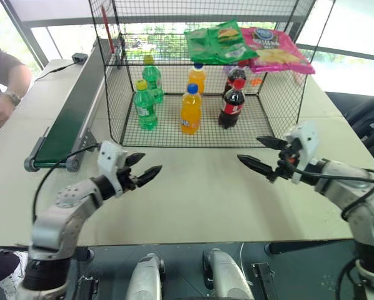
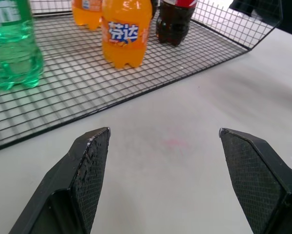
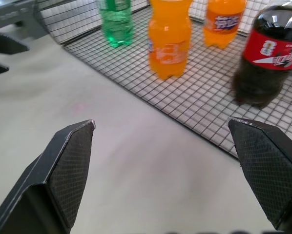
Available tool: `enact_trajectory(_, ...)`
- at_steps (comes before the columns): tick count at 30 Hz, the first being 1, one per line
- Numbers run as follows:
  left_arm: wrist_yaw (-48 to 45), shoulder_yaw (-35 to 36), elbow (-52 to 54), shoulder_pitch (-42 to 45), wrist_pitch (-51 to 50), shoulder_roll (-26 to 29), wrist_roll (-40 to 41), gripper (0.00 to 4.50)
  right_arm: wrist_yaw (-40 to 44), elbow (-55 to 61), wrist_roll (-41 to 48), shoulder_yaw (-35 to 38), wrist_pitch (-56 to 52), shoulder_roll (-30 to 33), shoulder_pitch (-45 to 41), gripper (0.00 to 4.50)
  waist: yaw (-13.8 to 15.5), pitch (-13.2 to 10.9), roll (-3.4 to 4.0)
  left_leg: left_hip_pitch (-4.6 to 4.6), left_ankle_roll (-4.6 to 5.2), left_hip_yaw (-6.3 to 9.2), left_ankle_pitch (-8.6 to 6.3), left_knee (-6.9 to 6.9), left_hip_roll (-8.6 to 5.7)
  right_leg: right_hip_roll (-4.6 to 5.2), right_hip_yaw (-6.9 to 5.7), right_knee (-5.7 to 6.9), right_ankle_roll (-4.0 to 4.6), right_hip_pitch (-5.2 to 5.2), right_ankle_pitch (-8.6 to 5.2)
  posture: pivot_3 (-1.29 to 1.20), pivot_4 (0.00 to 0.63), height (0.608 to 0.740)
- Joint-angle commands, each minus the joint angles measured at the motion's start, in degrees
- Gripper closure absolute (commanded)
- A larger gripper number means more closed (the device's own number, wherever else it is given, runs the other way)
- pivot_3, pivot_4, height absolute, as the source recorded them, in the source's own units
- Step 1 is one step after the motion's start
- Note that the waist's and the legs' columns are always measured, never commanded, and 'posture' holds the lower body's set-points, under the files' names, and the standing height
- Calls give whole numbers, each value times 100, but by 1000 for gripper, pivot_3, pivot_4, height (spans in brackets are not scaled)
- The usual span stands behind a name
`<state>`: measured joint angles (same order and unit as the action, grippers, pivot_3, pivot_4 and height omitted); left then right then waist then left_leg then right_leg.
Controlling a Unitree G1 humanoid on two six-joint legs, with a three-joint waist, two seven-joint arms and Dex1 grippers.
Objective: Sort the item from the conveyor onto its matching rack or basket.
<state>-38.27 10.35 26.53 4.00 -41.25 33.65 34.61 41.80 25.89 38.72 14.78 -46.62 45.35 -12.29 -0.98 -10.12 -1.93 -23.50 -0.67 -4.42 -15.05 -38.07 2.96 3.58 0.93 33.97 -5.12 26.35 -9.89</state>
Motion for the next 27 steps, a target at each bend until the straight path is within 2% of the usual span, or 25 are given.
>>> enact_trajectory(1,-361,349,447,-196,-472,531,519,760,380,245,307,260,-98,321,84,0,0,0,0,2,0,0,0,0,0,0,0,-2,-1,-2,-2,0,150,740)
enact_trajectory(3,-271,282,391,-143,-285,583,342,760,404,202,261,166,-37,346,86,0,9,0,1,3,-1,0,-1,0,0,2,0,-12,-13,-3,-9,0,150,740)
enact_trajectory(10,-86,233,405,-55,-297,413,467,760,315,132,187,-100,89,217,-20,0,-10,0,1,-5,-2,-9,-3,2,-2,6,1,-61,0,-12,3,0,150,740)
enact_trajectory(13,445,-26,340,-30,320,362,-479,760,285,126,160,-147,124,195,-15,0,12,0,1,-11,6,-11,-8,5,-2,5,0,-61,18,-7,14,0,150,740)
enact_trajectory(16,581,-187,204,72,497,356,-789,760,270,108,128,-172,163,192,-2,0,36,0,1,-11,8,-8,-9,9,-3,1,-2,-59,18,-6,14,0,150,740)
enact_trajectory(27,169,22,-46,222,231,290,-150,760,153,85,82,-210,209,97,-91,0,16,0,1,-10,9,-8,-9,8,-2,0,-2,-54,18,-5,15,0,150,740)
